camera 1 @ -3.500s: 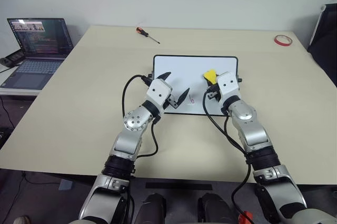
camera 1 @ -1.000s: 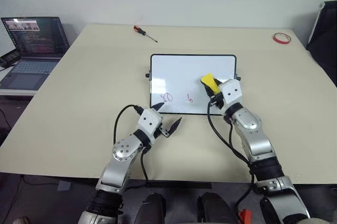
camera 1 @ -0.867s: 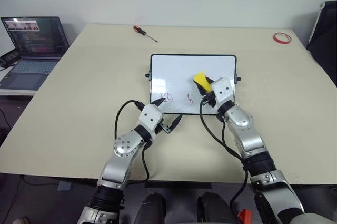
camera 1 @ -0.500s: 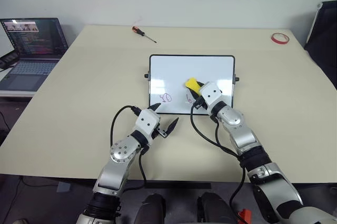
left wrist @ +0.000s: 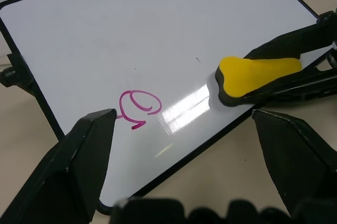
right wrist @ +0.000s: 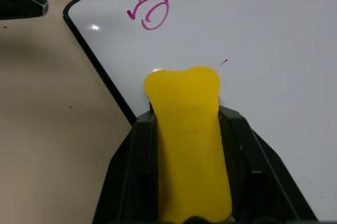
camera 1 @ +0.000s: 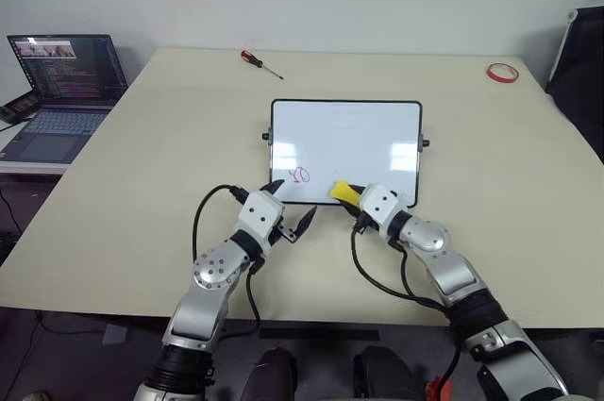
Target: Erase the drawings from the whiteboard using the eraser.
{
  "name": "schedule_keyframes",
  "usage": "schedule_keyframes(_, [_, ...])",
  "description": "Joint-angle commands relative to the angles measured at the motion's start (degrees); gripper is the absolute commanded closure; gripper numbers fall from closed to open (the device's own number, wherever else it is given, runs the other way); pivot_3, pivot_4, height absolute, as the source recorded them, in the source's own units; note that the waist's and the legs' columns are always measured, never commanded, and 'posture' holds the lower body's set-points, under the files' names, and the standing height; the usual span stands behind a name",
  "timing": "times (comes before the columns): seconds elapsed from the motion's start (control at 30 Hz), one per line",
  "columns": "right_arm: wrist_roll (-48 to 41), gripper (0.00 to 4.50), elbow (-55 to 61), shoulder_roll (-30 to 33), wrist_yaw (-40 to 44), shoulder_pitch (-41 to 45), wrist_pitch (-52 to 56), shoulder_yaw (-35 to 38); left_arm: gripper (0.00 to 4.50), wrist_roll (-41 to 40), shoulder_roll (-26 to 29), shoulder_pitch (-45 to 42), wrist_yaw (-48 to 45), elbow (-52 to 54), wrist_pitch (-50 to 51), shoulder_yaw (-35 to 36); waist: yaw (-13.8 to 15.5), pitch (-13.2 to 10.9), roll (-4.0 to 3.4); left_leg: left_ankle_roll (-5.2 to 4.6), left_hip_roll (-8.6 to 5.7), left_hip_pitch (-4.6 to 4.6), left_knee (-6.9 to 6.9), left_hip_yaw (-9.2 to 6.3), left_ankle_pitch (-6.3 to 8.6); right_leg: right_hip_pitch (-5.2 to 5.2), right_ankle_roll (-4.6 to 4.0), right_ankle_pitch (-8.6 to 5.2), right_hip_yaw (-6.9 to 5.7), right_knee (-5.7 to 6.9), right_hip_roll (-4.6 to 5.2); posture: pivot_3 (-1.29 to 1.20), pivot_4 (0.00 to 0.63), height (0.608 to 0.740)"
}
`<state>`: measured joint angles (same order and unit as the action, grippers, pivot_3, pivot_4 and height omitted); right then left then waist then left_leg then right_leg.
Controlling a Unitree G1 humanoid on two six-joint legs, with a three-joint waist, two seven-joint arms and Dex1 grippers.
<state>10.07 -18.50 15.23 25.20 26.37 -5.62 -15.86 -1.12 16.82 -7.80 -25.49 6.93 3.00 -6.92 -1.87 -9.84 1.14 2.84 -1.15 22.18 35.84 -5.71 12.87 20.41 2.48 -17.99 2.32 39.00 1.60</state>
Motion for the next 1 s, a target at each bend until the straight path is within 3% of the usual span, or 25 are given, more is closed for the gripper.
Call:
schedule_keyframes(0.03, [2.3, 3.3, -4.0, 0.7, -6.6, 2.8, 1.9, 3.4, 0.0, 0.3, -0.3, -0.9, 0.2, 1.5, -0.9, -0.5, 0.0, 0.0, 0.0, 0.0, 0.0, -0.09, 0.01, -0.01, 0.0, -0.08, 0.0, 0.0, -0.01, 0.0, 0.0, 0.0, 0.15, 0.74])
schedule_keyframes(0.3, [1.9, 3.3, -6.8, -1.5, -12.1, 7.5, -1.2, 4.0, 0.0, 0.2, -0.9, -3.3, 0.2, -0.3, -0.8, -0.7, 0.2, -0.1, 0.04, -0.01, -0.02, -0.21, 0.02, -0.04, -0.01, -0.21, 0.01, -0.01, 0.03, -0.02, 0.01, 0.0, 0.15, 0.74])
schedule_keyframes(0.47, [1.5, 3.3, -8.1, -2.6, -10.2, 8.4, -1.6, 2.7, 0.0, 0.2, -1.0, -3.6, 0.3, -0.5, -0.7, -0.6, 0.0, -0.1, 0.02, -0.01, -0.01, -0.21, -0.04, 0.01, -0.01, -0.17, 0.0, -0.01, 0.03, -0.02, 0.01, 0.0, 0.15, 0.74])
schedule_keyframes(0.73, [-1.0, 3.3, -1.7, -0.3, 0.8, 1.8, 0.5, 0.4, 0.0, 0.0, -0.3, -2.0, 0.2, 0.8, -0.6, -0.1, 0.0, -0.1, 0.02, -0.01, -0.01, -0.19, -0.11, 0.01, 0.01, -0.16, -0.01, -0.02, 0.04, -0.07, 0.02, 0.0, 0.15, 0.74])
schedule_keyframes(1.0, [-3.5, 3.3, 5.4, -1.5, -3.1, -1.9, -0.3, 4.8, 0.0, 0.3, 0.3, 2.5, 0.3, 5.3, -0.3, -0.4, 0.1, -0.2, 0.02, 0.0, -0.03, -0.12, -0.15, -0.08, 0.02, -0.14, -0.01, -0.03, 0.08, -0.12, 0.11, 0.0, 0.15, 0.74])
